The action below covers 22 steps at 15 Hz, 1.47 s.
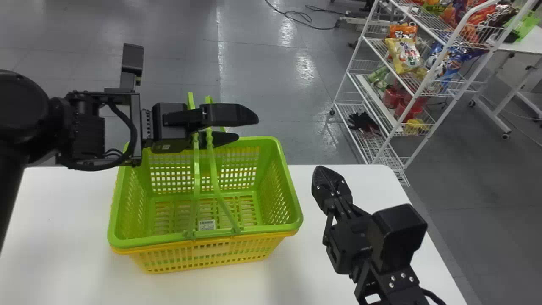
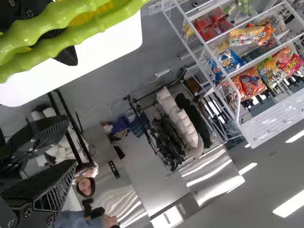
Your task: Grasp handle with right gripper to insert into left gripper then lift and swing left to center
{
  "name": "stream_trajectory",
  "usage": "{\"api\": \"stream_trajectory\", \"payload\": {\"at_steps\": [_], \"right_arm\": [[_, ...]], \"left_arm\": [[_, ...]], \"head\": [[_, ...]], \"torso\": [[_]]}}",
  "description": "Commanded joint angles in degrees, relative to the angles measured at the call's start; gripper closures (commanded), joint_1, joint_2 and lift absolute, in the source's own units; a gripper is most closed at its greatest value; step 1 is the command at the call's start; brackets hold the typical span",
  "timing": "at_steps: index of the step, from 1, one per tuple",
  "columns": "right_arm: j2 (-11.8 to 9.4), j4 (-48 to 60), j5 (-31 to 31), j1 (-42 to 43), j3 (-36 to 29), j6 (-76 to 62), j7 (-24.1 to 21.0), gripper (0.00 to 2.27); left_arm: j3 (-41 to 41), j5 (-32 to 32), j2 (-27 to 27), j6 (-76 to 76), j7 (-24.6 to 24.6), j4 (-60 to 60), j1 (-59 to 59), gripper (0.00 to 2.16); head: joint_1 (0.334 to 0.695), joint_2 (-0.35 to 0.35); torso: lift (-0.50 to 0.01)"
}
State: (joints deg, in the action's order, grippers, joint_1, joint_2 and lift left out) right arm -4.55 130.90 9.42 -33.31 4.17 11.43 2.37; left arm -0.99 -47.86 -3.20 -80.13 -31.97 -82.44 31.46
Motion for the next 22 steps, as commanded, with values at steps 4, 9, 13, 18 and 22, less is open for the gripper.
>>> {"api": "stream_trajectory", "payload": {"at_steps": [4, 9, 13, 18, 22], "right_arm": [[0.1, -3.4, -1.6, -5.3, -3.0, -8.7, 1.1, 1.34], [0.7, -5.8, -2.4, -9.2, -4.5, -19.2, 1.9, 0.17], [1.3, -10.1, -4.4, -11.8, -5.6, -29.4, 2.3, 0.13], [2.9, -16.3, -6.9, -14.9, -7.8, -43.8, 4.1, 0.13], [3.6, -19.8, -8.5, -15.1, -9.6, -50.0, 5.1, 0.13]], "left_arm": [[0.1, -2.9, -0.7, -4.4, 0.7, 7.5, 4.8, 0.07], [0.0, -6.5, -1.0, -9.9, 3.7, 11.9, 7.7, 0.07], [0.1, -8.2, -0.7, -9.9, 5.0, 15.1, 10.0, 0.07], [-0.6, -8.9, 0.8, -9.9, 6.0, 16.3, 12.2, 0.08], [-0.7, -9.0, 1.6, -9.9, 6.1, 18.5, 15.0, 0.08]], "head": [[0.695, -0.264], [0.695, -0.279], [0.695, -0.290], [0.695, -0.315], [0.695, -0.350]], "torso": [[-0.093], [-0.093], [-0.093], [-0.093], [-0.093]]}}
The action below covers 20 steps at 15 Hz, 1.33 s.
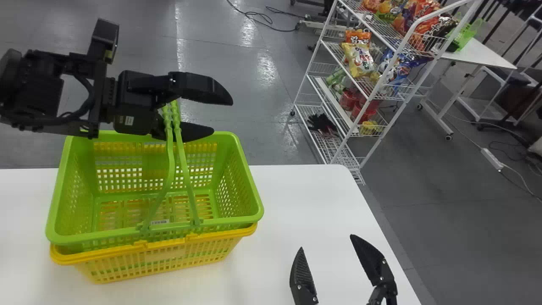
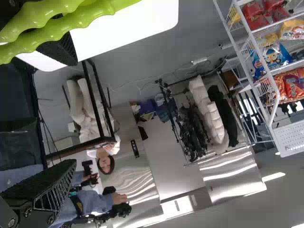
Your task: Grasp handle with right gripper to insert into left gripper then lift and swing left to center
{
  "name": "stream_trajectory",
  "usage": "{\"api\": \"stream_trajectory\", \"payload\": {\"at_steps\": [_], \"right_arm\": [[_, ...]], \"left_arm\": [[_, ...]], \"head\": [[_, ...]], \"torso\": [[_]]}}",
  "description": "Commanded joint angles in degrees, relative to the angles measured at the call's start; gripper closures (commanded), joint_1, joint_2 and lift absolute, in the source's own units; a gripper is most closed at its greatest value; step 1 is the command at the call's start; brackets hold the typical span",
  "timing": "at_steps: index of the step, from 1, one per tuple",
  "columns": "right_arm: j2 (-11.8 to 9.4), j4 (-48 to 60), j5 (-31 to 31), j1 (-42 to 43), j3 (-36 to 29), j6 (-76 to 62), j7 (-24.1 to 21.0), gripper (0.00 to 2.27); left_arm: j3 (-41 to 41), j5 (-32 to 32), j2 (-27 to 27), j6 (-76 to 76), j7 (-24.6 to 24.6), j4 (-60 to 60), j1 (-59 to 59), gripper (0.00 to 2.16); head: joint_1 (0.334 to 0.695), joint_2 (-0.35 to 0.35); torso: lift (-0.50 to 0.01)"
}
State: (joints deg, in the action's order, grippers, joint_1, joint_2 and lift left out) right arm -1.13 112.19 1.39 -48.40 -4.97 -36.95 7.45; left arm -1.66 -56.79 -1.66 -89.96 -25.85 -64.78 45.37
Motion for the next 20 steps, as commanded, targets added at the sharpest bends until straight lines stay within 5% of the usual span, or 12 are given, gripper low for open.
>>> {"api": "stream_trajectory", "payload": {"at_steps": [1, 10, 20], "right_arm": [[0.2, -1.9, -0.7, 0.0, -0.7, -2.8, 0.0, 0.13], [0.8, -5.3, -1.7, 0.1, -1.2, -7.0, 0.7, 0.11], [1.0, -5.8, -1.7, 0.1, 0.0, -8.1, 0.7, 0.10]], "left_arm": [[0.0, -0.7, 0.1, -0.1, 0.1, 1.5, 2.1, 0.08], [1.0, -9.1, -1.2, -0.1, 1.2, 13.0, 14.7, 0.08], [-1.2, -14.8, -5.0, -0.1, 1.9, 27.6, 30.0, 0.07]], "head": [[0.695, -0.350], [0.695, -0.350], [0.605, -0.325]], "torso": [[-0.093], [-0.093], [-0.093]]}}
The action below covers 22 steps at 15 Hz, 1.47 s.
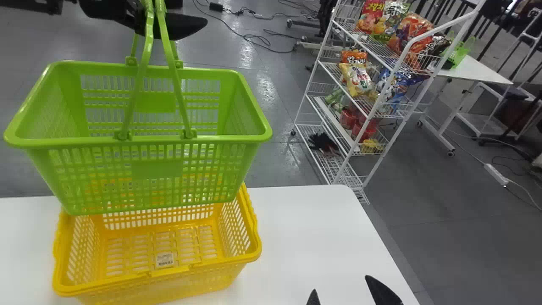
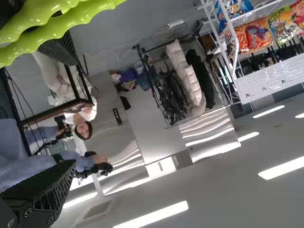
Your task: Grasp handle with right gripper to insert into left gripper then lift and swing left to center
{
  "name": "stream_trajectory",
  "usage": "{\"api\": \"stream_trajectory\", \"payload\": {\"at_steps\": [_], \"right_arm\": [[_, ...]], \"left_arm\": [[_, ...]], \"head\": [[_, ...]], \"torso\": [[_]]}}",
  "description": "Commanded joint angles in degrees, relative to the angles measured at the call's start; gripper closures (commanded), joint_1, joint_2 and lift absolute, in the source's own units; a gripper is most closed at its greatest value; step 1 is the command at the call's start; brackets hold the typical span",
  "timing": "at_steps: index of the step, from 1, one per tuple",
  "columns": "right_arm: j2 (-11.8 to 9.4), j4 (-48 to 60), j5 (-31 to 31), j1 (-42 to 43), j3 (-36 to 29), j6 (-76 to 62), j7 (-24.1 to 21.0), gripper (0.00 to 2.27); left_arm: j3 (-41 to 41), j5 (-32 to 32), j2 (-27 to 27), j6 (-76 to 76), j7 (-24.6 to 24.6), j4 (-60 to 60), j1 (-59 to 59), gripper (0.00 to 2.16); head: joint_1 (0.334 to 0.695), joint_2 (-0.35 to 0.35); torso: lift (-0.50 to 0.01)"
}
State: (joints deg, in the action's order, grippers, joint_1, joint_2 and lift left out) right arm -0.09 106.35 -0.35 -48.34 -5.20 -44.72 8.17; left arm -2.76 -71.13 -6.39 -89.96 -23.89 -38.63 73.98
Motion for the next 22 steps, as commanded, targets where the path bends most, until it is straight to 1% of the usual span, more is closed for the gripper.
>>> {"api": "stream_trajectory", "payload": {"at_steps": [1, 3, 4, 5, 6, 8, 9, 10, 12, 13, 15, 16, 18, 22], "right_arm": [[0.0, -0.2, 0.0, 0.0, 0.4, -0.7, 0.0, 0.10], [0.1, -0.5, 0.0, 0.0, 0.5, -1.2, 0.0, 0.10], [0.1, -0.6, 0.0, 0.0, 0.5, -1.4, 0.0, 0.10], [0.1, -0.7, 0.0, 0.0, 0.5, -1.4, 0.0, 0.10], [0.1, -0.6, 0.0, 0.0, 0.5, -1.4, 0.0, 0.10], [0.1, -0.7, 0.0, 0.1, 0.5, -1.6, 0.0, 0.10], [0.1, -0.9, -0.1, 0.2, 0.5, -1.6, 0.0, 0.10], [0.1, -1.1, -0.4, 0.3, 0.5, -1.9, 0.0, 0.10], [0.1, -1.7, -0.4, 0.4, 0.5, -2.3, 0.0, 0.10], [0.1, -1.9, -0.8, 0.6, 0.5, -2.3, 0.0, 0.10], [0.1, -2.2, -1.1, 0.6, 0.5, -3.0, 0.0, 0.10], [0.1, -2.3, -1.1, 0.6, 0.5, -3.7, 0.1, 0.10], [0.1, -2.4, -1.4, 0.4, 0.2, -4.2, 0.1, 0.10], [0.1, -2.4, -1.6, 0.5, -0.1, -4.0, 0.1, 0.10]], "left_arm": [[-0.3, -1.0, -0.5, -0.1, 0.2, 2.4, 2.1, 0.07], [-0.5, -1.3, -0.7, -0.1, 0.2, 3.0, 2.7, 0.15], [-0.8, -1.4, -0.8, -0.1, 0.0, 3.2, 2.8, 0.28], [-0.8, -1.4, -1.0, -0.1, -0.3, 3.3, 2.8, 0.66], [-1.1, -1.4, -1.0, -0.1, -0.3, 3.4, 3.1, 1.13], [-2.6, -1.4, -2.0, -0.1, -0.4, 3.4, 3.6, 1.90], [-3.7, -1.4, -2.4, -0.1, -1.3, 3.2, 4.0, 1.92], [-4.8, -1.3, -3.0, -0.1, -2.3, 3.0, 4.5, 2.10], [-7.3, -1.1, -4.1, -0.1, -3.2, 2.2, 5.2, 2.13], [-8.1, -0.9, -4.7, -0.1, -4.4, 2.2, 5.6, 2.13], [-8.7, -0.5, -5.7, -0.1, -4.5, 2.0, 6.1, 2.13], [-9.6, -0.5, -7.1, -0.1, -4.6, 1.5, 6.4, 2.13], [-11.7, -0.5, -10.7, -0.1, -5.7, 0.7, 7.0, 2.13], [-14.6, -0.7, -21.7, -0.1, -8.3, -0.8, 7.8, 2.13]], "head": [[0.601, -0.322], [0.588, -0.313], [0.586, -0.310], [0.585, -0.309], [0.584, -0.308], [0.584, -0.307], [0.584, -0.303], [0.584, -0.300], [0.584, -0.296], [0.585, -0.293], [0.586, -0.288], [0.585, -0.285], [0.585, -0.263], [0.584, -0.192]], "torso": [[-0.093], [-0.093], [-0.093], [-0.093], [-0.093], [-0.093], [-0.093], [-0.093], [-0.093], [-0.093], [-0.093], [-0.093], [-0.093], [-0.093]]}}
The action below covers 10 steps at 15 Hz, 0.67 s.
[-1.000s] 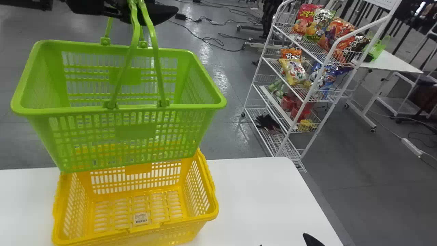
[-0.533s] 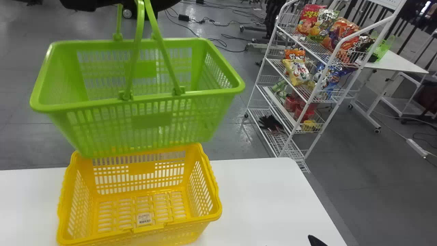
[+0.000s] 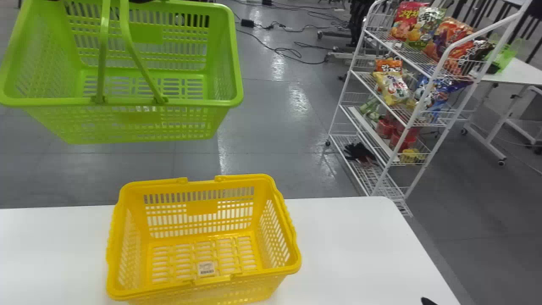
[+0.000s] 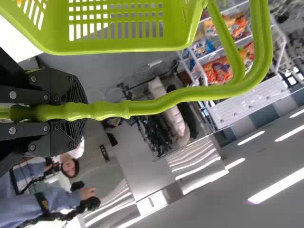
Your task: Grasp handle with right gripper to insert into left gripper then lift and swing left to center
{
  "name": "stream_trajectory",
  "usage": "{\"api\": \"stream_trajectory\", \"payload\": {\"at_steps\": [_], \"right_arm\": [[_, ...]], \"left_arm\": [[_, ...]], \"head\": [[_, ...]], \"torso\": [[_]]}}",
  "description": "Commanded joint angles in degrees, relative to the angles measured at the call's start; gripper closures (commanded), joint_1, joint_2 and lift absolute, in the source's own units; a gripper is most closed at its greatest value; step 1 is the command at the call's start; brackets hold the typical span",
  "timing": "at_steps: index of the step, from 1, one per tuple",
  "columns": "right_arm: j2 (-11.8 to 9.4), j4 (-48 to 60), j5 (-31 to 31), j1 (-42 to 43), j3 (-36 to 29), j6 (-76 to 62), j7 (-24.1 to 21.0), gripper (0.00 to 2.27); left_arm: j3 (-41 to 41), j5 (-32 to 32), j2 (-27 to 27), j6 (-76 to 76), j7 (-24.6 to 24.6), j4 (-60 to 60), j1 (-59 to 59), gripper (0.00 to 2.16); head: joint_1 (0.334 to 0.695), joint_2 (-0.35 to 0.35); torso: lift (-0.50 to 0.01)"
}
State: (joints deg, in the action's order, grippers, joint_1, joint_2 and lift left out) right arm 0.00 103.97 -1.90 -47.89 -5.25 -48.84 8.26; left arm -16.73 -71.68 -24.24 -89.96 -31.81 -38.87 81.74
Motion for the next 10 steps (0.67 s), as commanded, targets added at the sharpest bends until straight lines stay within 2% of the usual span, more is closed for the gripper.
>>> {"api": "stream_trajectory", "payload": {"at_steps": [1, 2, 3, 7, 10], "right_arm": [[0.1, 0.0, 0.0, 0.1, 0.0, 0.1, 0.1, 0.10], [0.1, 0.0, 0.0, 0.1, -0.1, 0.1, 0.1, 0.10], [0.0, 0.0, 0.0, 0.1, -0.3, 0.1, 0.1, 0.10], [0.0, 0.0, -1.8, 0.3, -1.7, 0.6, 1.4, 0.10], [0.0, 0.1, -1.8, 0.6, -2.3, 1.5, 1.4, 0.10]], "left_arm": [[-0.9, -0.2, -7.1, -0.1, -1.4, -0.9, 0.0, 2.13], [-1.1, -0.2, -10.0, -0.1, -1.7, -1.8, -0.5, 2.13], [-2.1, -0.3, -13.4, -0.1, -2.9, -2.4, -1.0, 2.13], [-3.3, -0.5, -24.2, -0.1, -6.0, -6.0, -4.0, 2.13], [-2.6, -2.4, -30.6, -0.1, -6.5, -9.5, -8.0, 2.13]], "head": [[0.583, -0.165], [0.582, -0.135], [0.581, -0.077], [0.595, 0.041], [0.613, 0.126]], "torso": [[-0.093], [-0.093], [-0.093], [-0.093], [-0.093]]}}
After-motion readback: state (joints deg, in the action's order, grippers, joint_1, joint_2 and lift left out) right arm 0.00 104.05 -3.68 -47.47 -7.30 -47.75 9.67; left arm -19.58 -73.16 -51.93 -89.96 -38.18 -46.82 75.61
